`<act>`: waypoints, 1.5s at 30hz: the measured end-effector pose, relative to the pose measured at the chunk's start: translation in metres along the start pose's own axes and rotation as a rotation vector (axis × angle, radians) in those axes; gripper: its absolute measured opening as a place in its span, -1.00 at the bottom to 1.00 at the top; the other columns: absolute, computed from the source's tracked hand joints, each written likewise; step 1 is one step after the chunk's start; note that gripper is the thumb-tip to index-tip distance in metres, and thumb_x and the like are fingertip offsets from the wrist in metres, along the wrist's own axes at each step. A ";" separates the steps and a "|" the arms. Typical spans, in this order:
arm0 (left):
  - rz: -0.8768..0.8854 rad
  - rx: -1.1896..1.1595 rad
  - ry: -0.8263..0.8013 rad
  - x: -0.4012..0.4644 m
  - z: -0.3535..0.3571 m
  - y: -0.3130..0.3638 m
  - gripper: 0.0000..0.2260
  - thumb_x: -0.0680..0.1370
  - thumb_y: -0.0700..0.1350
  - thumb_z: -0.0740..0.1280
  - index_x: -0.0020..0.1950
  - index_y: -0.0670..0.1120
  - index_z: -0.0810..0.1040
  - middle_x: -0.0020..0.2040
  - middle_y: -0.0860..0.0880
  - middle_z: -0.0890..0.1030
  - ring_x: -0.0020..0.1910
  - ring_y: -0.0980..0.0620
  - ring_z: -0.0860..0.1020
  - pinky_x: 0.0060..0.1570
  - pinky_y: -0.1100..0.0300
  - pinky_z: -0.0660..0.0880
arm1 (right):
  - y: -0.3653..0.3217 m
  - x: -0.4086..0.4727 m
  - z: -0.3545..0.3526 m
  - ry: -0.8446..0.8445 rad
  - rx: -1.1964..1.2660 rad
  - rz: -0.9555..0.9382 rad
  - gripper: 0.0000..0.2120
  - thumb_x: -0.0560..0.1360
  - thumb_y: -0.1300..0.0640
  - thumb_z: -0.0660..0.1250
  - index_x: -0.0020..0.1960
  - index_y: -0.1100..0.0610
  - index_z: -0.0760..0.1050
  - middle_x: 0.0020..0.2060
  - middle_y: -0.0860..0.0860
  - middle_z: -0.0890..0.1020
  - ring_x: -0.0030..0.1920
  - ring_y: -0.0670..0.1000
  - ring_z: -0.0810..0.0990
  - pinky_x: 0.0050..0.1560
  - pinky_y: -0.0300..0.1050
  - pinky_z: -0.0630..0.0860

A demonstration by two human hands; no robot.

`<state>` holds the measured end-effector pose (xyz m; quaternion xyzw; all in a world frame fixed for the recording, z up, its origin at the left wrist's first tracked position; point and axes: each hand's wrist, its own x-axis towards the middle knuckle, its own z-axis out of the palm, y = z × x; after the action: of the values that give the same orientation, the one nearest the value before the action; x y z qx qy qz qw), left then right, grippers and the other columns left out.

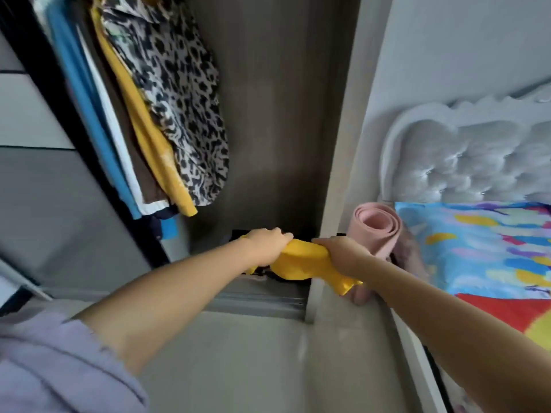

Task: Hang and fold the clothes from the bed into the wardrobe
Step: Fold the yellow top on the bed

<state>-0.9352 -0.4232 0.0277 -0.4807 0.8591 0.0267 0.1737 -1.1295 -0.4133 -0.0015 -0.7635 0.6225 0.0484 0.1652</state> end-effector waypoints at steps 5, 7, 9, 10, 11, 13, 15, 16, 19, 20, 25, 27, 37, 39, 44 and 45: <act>-0.150 -0.031 -0.097 -0.046 0.040 -0.127 -0.54 0.53 -0.35 0.18 0.42 -0.12 0.27 0.21 -0.20 0.43 0.15 -0.27 0.49 -0.13 0.02 0.35 | -0.131 0.067 0.023 -0.070 0.074 -0.171 -0.51 0.57 0.16 0.15 0.47 -0.12 0.27 0.27 0.01 0.52 0.24 0.09 0.51 0.19 -0.07 0.45; -0.184 -0.052 -0.125 -0.050 0.058 -0.154 -0.56 0.55 -0.33 0.15 0.42 -0.11 0.26 0.23 -0.20 0.43 0.18 -0.27 0.48 -0.10 0.03 0.35 | -0.155 0.089 0.028 -0.123 0.088 -0.225 -0.56 0.55 0.16 0.16 0.41 -0.08 0.36 0.23 0.01 0.54 0.21 0.08 0.52 0.13 -0.11 0.43; -0.204 -0.079 -0.151 -0.047 0.079 -0.174 -0.60 0.58 -0.26 0.15 0.42 -0.10 0.26 0.24 -0.20 0.43 0.20 -0.26 0.49 -0.02 0.02 0.40 | -0.170 0.110 0.034 -0.175 0.076 -0.263 -0.58 0.55 0.15 0.17 0.38 -0.06 0.40 0.21 0.02 0.55 0.21 0.08 0.52 0.13 -0.11 0.44; -0.207 -0.091 -0.159 -0.044 0.088 -0.182 -0.61 0.58 -0.24 0.15 0.41 -0.10 0.27 0.25 -0.20 0.44 0.21 -0.26 0.50 0.02 0.00 0.42 | -0.174 0.121 0.037 -0.197 0.061 -0.276 -0.59 0.55 0.16 0.17 0.38 -0.06 0.40 0.21 0.03 0.55 0.21 0.09 0.52 0.16 -0.08 0.46; -0.208 -0.102 -0.171 -0.038 0.097 -0.189 -0.61 0.58 -0.23 0.16 0.41 -0.11 0.27 0.26 -0.20 0.44 0.22 -0.25 0.50 0.05 0.00 0.43 | -0.175 0.133 0.042 -0.213 0.039 -0.289 -0.58 0.55 0.17 0.16 0.39 -0.06 0.39 0.22 0.04 0.55 0.23 0.10 0.51 0.19 -0.05 0.46; -0.200 -0.132 -0.195 -0.020 0.110 -0.200 -0.61 0.58 -0.22 0.17 0.41 -0.11 0.27 0.28 -0.20 0.45 0.23 -0.26 0.49 0.07 -0.01 0.43 | -0.173 0.158 0.049 -0.244 -0.003 -0.296 -0.55 0.55 0.19 0.16 0.40 -0.08 0.37 0.23 0.04 0.54 0.24 0.11 0.51 0.22 0.01 0.46; -0.174 -0.160 -0.218 0.008 0.119 -0.212 -0.58 0.58 -0.22 0.17 0.45 -0.09 0.24 0.31 -0.21 0.44 0.23 -0.26 0.49 0.10 -0.02 0.44 | -0.163 0.186 0.056 -0.274 -0.027 -0.298 -0.55 0.54 0.22 0.17 0.40 -0.07 0.37 0.23 0.04 0.54 0.23 0.11 0.52 0.21 -0.01 0.47; -0.158 -0.173 -0.228 0.025 0.123 -0.217 -0.56 0.58 -0.22 0.16 0.47 -0.09 0.22 0.32 -0.21 0.44 0.24 -0.26 0.48 0.11 -0.03 0.44 | -0.155 0.202 0.059 -0.294 -0.030 -0.297 -0.56 0.54 0.22 0.17 0.39 -0.06 0.39 0.22 0.03 0.55 0.22 0.10 0.52 0.20 -0.04 0.46; -0.098 -0.237 -0.250 0.085 0.131 -0.233 -0.55 0.59 -0.23 0.16 0.48 -0.09 0.22 0.33 -0.22 0.44 0.24 -0.24 0.48 0.08 0.00 0.44 | -0.124 0.256 0.069 -0.338 0.015 -0.261 -0.58 0.55 0.22 0.18 0.37 -0.03 0.42 0.22 0.02 0.56 0.22 0.06 0.52 0.20 -0.13 0.43; -0.081 -0.258 -0.252 0.106 0.133 -0.239 -0.55 0.58 -0.24 0.16 0.48 -0.10 0.23 0.31 -0.23 0.45 0.23 -0.24 0.48 0.05 0.01 0.44 | -0.114 0.275 0.071 -0.348 0.053 -0.238 -0.59 0.56 0.22 0.17 0.37 -0.03 0.42 0.23 0.01 0.56 0.24 0.05 0.51 0.21 -0.15 0.41; -0.045 -0.334 -0.311 0.211 0.146 -0.272 -0.55 0.55 -0.30 0.17 0.45 -0.14 0.27 0.20 -0.28 0.49 0.14 -0.26 0.51 0.02 0.00 0.44 | -0.071 0.376 0.075 -0.427 0.120 -0.155 -0.61 0.58 0.26 0.16 0.37 0.04 0.44 0.26 0.05 0.54 0.26 0.07 0.49 0.25 -0.13 0.39; -0.046 -0.350 -0.301 0.251 0.156 -0.289 -0.56 0.56 -0.29 0.17 0.45 -0.15 0.28 0.20 -0.27 0.49 0.13 -0.25 0.51 0.03 0.01 0.43 | -0.061 0.417 0.074 -0.442 0.145 -0.136 -0.64 0.58 0.24 0.17 0.35 0.12 0.46 0.27 0.11 0.53 0.26 0.11 0.50 0.24 -0.10 0.39; -0.107 -0.376 -0.024 0.436 0.271 -0.375 -0.42 0.56 -0.34 0.10 0.55 0.02 0.16 0.47 -0.16 0.30 0.41 -0.18 0.31 0.29 0.04 0.28 | -0.009 0.620 0.147 -0.144 0.037 -0.099 -0.57 0.63 0.25 0.08 0.48 0.06 0.29 0.43 0.11 0.38 0.40 0.10 0.36 0.40 -0.10 0.20; -0.088 -0.359 0.025 0.463 0.311 -0.381 -0.41 0.55 -0.36 0.10 0.54 0.01 0.15 0.46 -0.15 0.29 0.42 -0.17 0.28 0.33 0.02 0.28 | -0.002 0.645 0.187 -0.083 0.009 -0.079 -0.52 0.60 0.25 0.11 0.49 -0.01 0.26 0.43 0.09 0.36 0.39 0.12 0.38 0.39 -0.01 0.29; -0.068 -0.182 -0.059 0.499 0.437 -0.365 -0.33 0.57 -0.33 0.09 0.57 0.08 -0.11 0.56 -0.15 0.06 0.51 -0.19 0.10 0.36 -0.06 0.25 | 0.003 0.642 0.324 -0.141 -0.144 0.036 -0.33 0.56 0.31 0.01 0.57 -0.11 -0.08 0.56 0.04 -0.07 0.54 0.26 -0.11 0.43 0.34 0.03; -0.066 -0.160 -0.118 0.499 0.462 -0.358 -0.29 0.57 -0.33 0.10 0.56 0.10 -0.18 0.57 -0.14 -0.03 0.53 -0.20 0.02 0.38 -0.11 0.20 | 0.002 0.636 0.353 -0.183 -0.137 0.042 -0.34 0.58 0.28 0.00 0.56 -0.13 -0.12 0.56 0.05 -0.14 0.53 0.28 -0.17 0.43 0.36 -0.02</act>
<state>-0.7482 -0.9246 -0.5244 -0.5188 0.8262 0.1174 0.1858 -0.9452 -0.8974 -0.5117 -0.7520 0.6161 0.1637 0.1677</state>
